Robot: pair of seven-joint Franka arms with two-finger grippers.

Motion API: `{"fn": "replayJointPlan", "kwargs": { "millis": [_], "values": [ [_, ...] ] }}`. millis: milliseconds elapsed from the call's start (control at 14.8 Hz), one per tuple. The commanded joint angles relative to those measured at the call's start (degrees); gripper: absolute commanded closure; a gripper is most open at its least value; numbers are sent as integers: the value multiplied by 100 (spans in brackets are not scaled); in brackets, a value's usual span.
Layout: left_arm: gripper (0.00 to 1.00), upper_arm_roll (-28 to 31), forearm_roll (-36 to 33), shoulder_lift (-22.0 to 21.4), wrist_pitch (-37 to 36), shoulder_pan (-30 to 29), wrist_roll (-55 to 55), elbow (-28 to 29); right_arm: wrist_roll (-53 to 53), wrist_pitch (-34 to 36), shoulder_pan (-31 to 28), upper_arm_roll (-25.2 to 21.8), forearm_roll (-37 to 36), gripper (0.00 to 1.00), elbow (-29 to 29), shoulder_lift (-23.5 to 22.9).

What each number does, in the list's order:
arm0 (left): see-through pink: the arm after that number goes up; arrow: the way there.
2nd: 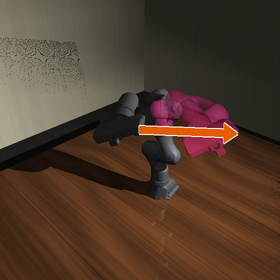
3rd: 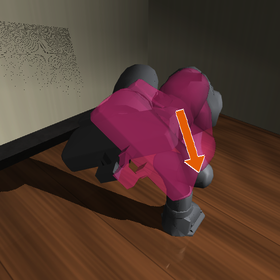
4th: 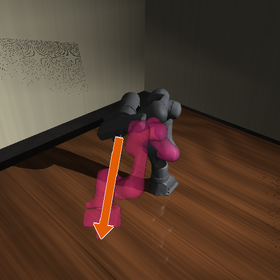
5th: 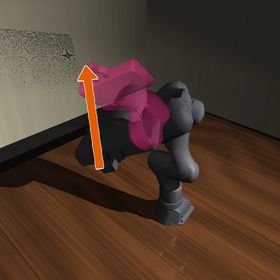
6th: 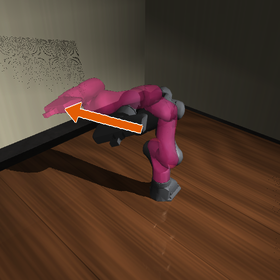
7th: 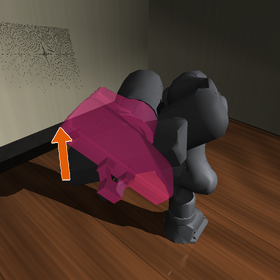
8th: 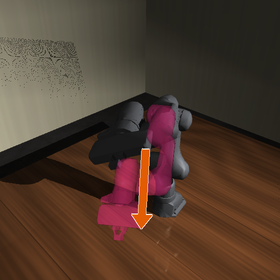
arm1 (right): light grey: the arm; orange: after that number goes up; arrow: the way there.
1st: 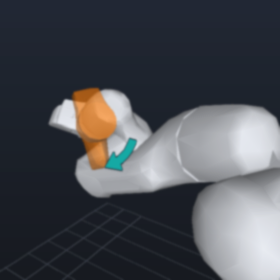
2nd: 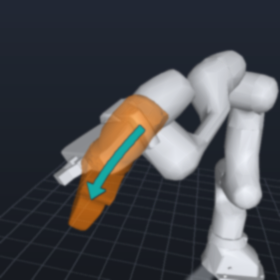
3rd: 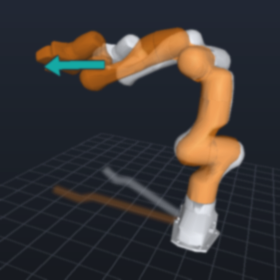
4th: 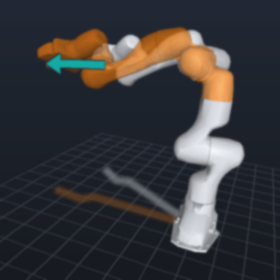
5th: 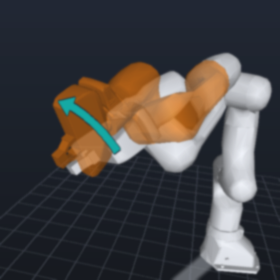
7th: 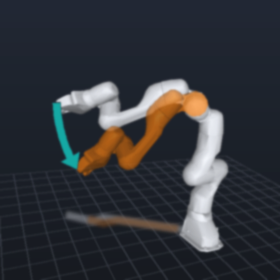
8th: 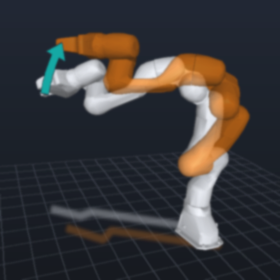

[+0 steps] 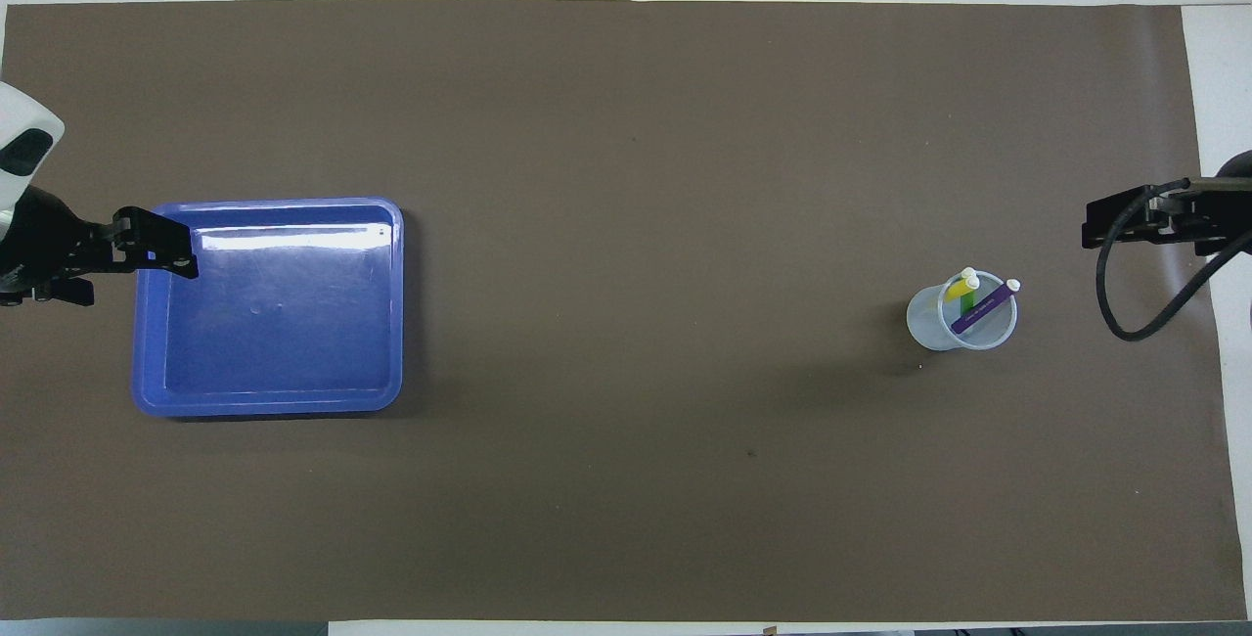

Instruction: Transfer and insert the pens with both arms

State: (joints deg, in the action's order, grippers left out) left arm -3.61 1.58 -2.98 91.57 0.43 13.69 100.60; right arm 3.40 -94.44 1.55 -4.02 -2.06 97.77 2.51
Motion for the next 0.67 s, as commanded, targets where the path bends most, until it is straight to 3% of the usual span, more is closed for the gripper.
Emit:
{"fn": "replayJointPlan", "kwargs": {
  "millis": [0, 472, 607],
  "values": [
    [0, 106, -106, -115, -34, 124, -59, 12, -199, -48, -164, 76, -111, 0, 163, 127],
    [0, 98, -88, -221, -288, 150, -50, -111, -191, -48, -129, 103, -111, 0, 137, 119],
    [0, 54, -79, -142, -822, 246, -112, -881, -191, -65, -103, 103, -102, 0, 137, 110]
  ]
}}
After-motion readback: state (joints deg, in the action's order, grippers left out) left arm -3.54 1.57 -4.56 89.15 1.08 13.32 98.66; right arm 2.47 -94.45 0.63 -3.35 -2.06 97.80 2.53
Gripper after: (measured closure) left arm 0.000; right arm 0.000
